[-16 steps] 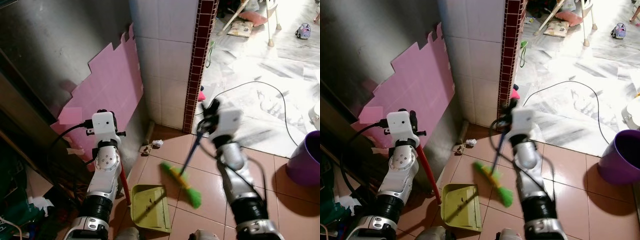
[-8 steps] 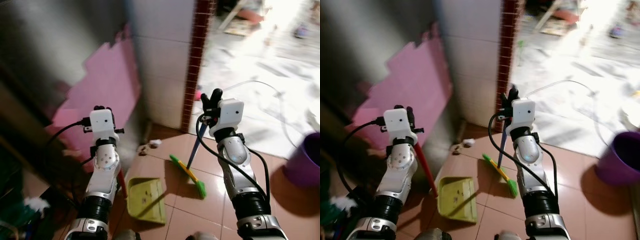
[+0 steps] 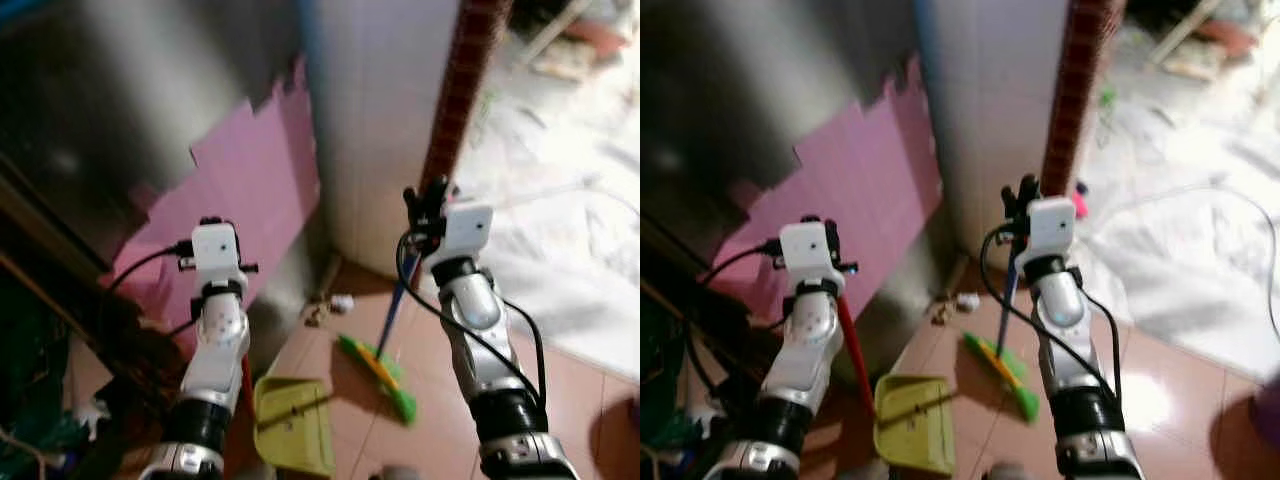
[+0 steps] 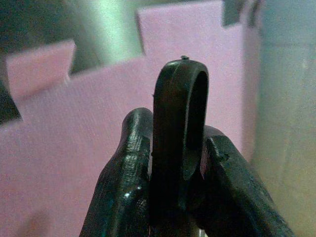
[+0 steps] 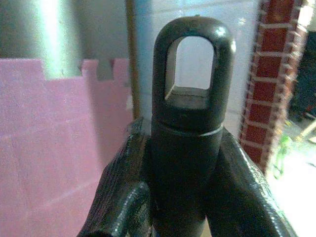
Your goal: Sweep floor
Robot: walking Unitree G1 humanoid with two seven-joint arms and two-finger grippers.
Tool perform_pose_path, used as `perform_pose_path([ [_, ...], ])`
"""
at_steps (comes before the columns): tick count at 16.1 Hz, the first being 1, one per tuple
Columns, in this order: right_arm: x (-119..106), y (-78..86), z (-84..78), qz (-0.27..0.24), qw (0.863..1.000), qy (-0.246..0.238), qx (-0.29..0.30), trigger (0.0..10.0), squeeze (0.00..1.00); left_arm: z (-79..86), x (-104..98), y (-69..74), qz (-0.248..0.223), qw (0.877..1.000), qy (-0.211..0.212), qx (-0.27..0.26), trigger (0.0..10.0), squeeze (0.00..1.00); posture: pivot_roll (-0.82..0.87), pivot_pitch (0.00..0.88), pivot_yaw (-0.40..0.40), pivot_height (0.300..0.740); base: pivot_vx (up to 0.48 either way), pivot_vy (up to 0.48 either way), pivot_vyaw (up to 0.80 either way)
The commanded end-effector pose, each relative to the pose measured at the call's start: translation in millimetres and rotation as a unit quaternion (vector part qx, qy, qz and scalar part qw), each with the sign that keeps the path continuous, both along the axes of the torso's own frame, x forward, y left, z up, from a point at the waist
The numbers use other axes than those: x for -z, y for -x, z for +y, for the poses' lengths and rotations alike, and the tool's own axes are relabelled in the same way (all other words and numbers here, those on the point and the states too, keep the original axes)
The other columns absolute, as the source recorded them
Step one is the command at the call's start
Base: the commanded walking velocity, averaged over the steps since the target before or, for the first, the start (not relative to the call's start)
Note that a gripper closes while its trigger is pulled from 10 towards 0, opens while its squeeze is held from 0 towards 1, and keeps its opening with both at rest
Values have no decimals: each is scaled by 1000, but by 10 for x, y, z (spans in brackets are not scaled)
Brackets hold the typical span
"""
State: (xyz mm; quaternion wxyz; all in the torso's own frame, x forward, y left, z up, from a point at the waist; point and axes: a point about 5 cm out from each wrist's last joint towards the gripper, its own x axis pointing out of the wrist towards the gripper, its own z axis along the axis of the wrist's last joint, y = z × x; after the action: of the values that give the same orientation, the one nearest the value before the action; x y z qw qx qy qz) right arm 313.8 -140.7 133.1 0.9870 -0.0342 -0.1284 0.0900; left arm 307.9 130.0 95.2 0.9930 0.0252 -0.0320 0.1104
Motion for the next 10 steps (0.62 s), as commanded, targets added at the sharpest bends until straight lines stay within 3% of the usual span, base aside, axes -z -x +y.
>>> perform_pose_path([
  [1,-189,-4,113,-49,998,13,-23,10000,0,113,-74,-29,-12,1000,0,-24,10000,0,-109,0,54,740,0,0,0],
  [6,-231,-12,77,-56,998,21,-27,10000,0,146,16,-3,11,998,-13,-52,10000,0,-109,0,46,740,0,0,0],
  [10,-200,-37,38,-33,999,12,-21,10000,0,234,173,49,48,993,49,-100,10000,0,-105,0,35,740,0,0,0],
])
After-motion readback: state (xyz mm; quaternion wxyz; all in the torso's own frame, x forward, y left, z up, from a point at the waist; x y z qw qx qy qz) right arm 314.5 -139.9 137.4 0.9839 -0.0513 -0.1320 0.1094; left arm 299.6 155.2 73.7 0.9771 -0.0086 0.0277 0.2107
